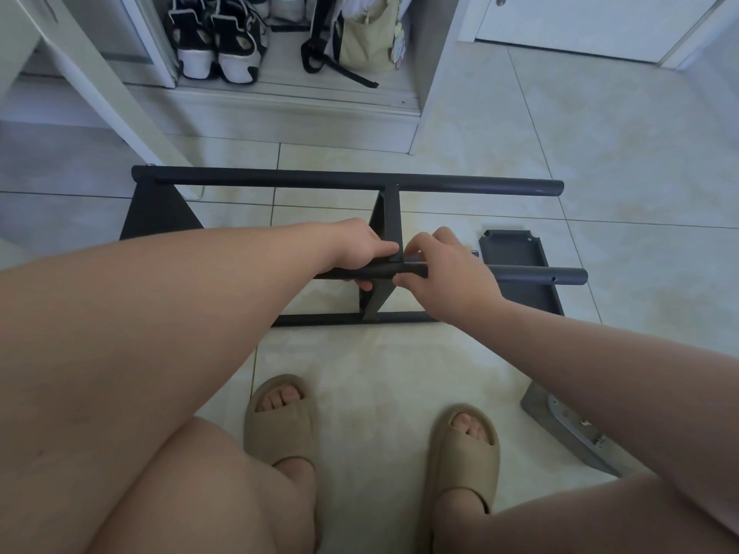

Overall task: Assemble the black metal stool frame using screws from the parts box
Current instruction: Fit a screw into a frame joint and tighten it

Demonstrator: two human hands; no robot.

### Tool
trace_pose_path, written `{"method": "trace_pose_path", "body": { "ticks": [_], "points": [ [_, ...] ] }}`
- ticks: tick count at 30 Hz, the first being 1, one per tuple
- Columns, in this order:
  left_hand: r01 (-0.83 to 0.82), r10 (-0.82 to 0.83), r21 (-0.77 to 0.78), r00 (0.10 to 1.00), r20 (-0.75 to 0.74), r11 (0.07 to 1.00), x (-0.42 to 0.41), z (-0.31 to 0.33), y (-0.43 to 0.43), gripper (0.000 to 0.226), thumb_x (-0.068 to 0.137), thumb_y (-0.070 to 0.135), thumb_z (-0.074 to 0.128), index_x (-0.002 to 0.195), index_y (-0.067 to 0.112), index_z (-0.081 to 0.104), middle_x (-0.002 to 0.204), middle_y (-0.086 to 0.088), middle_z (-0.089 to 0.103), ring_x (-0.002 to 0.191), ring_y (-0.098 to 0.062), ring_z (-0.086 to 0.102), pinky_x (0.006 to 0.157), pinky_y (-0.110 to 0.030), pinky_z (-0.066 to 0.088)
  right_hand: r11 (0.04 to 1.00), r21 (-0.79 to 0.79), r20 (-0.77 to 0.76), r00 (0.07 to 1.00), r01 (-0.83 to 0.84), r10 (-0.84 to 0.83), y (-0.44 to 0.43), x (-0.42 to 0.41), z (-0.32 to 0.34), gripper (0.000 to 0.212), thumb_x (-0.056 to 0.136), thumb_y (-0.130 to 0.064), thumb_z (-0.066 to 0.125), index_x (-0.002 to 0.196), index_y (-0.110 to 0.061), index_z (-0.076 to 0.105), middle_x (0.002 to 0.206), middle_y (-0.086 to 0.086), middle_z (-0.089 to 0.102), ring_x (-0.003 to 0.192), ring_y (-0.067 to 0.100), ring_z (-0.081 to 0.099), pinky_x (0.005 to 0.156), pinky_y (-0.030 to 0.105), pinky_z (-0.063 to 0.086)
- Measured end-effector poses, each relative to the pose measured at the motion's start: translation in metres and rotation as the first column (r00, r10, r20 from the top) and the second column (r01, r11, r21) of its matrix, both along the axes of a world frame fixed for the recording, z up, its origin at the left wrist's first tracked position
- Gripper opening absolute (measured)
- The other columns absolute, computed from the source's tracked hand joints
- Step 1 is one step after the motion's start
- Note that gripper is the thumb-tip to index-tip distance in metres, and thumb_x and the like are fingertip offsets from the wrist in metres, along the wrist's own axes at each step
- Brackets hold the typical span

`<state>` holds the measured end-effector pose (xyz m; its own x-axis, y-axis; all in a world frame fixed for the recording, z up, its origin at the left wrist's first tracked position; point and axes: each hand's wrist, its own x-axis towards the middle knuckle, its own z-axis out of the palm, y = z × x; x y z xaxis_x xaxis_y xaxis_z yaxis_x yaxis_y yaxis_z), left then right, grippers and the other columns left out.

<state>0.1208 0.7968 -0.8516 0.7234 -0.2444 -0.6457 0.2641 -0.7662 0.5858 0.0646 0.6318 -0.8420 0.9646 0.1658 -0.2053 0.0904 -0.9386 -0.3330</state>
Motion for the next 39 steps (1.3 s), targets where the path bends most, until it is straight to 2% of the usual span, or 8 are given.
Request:
{"method": "trace_pose_path", "body": {
  "ticks": [6,10,15,18,21,31,35,39],
  "points": [
    [-0.008,0.008,-0.004,1.0,0.015,1.0,0.0,0.0,0.0,0.041,0.102,0.047,0.048,0.095,0.016,0.075,0.075,-0.001,0.077,0.083,-0.016,0.066,0.096,-0.038,0.046,1.0,-0.024,-0.013,1.0,-0.015,0.014,-0.001,0.003,-0.001,0.03,0.095,-0.048,0.061,0.113,-0.024,0.066,0.103,-0.005,0.056,0.09,0.019,0.055,0.071,0.033,0.043],
    [-0.029,0.029,-0.012,1.0,0.01,1.0,-0.001,-0.002,-0.001,0.039,0.101,0.046,0.049,0.094,0.017,0.075,0.076,-0.001,0.077,0.085,-0.016,0.066,0.096,-0.038,0.046,1.0,-0.007,-0.025,0.999,-0.022,0.022,-0.002,0.004,0.0,0.029,0.095,-0.046,0.062,0.11,-0.023,0.064,0.099,-0.006,0.053,0.087,0.018,0.052,0.069,0.033,0.039],
    [-0.015,0.015,0.007,1.0,0.0,1.0,0.0,0.001,-0.001,0.038,0.101,0.05,0.048,0.09,0.023,0.072,0.076,-0.002,0.077,0.084,-0.016,0.064,0.089,-0.035,0.046,0.999,0.048,-0.105,0.994,0.003,0.002,-0.006,0.01,0.004,0.029,0.091,-0.046,0.068,0.108,-0.023,0.066,0.104,-0.005,0.059,0.095,0.019,0.055,0.08,0.036,0.047],
    [-0.007,0.007,0.032,1.0,-0.013,0.999,0.001,0.002,-0.002,0.04,0.1,0.054,0.048,0.094,0.023,0.073,0.077,-0.002,0.078,0.08,-0.014,0.064,0.081,-0.033,0.044,0.995,0.095,-0.126,0.991,0.045,-0.033,-0.007,0.011,0.003,0.025,0.089,-0.044,0.072,0.101,-0.023,0.066,0.094,-0.005,0.062,0.086,0.019,0.056,0.07,0.032,0.045],
    [-0.014,0.015,0.039,0.999,-0.031,0.999,0.001,0.003,-0.003,0.042,0.099,0.056,0.05,0.1,0.022,0.074,0.077,-0.003,0.078,0.085,-0.017,0.069,0.087,-0.034,0.047,0.983,0.147,-0.137,0.987,0.106,-0.086,-0.008,0.012,0.002,0.025,0.086,-0.043,0.076,0.095,-0.023,0.064,0.085,-0.007,0.061,0.07,0.011,0.053,0.057,0.027,0.038],
    [-0.03,0.029,-0.034,0.999,-0.014,0.999,0.0,0.0,-0.001,0.036,0.099,0.049,0.053,0.087,0.022,0.074,0.076,-0.003,0.077,0.088,-0.02,0.066,0.102,-0.041,0.047,0.995,0.073,-0.092,0.994,0.062,-0.055,-0.003,0.011,0.0,0.023,0.089,-0.039,0.072,0.092,-0.019,0.062,0.082,-0.005,0.059,0.076,0.018,0.053,0.06,0.031,0.039],
    [-0.028,0.028,-0.023,1.0,0.0,0.999,-0.001,-0.001,-0.001,0.037,0.099,0.048,0.052,0.087,0.022,0.075,0.074,-0.001,0.077,0.09,-0.02,0.065,0.097,-0.038,0.047,0.994,0.096,-0.102,0.994,0.052,-0.042,-0.005,0.011,0.002,0.021,0.091,-0.036,0.072,0.099,-0.018,0.069,0.09,0.001,0.067,0.084,0.021,0.059,0.072,0.034,0.049],
    [-0.04,0.04,-0.002,0.999,0.034,0.999,-0.004,0.0,-0.004,0.043,0.101,0.05,0.045,0.091,0.019,0.073,0.074,-0.004,0.077,0.081,-0.018,0.062,0.08,-0.034,0.045,0.996,0.082,-0.072,0.997,0.02,-0.014,-0.006,0.007,0.003,0.025,0.092,-0.036,0.069,0.105,-0.015,0.073,0.089,0.003,0.067,0.081,0.021,0.059,0.076,0.036,0.053]
  ]
}}
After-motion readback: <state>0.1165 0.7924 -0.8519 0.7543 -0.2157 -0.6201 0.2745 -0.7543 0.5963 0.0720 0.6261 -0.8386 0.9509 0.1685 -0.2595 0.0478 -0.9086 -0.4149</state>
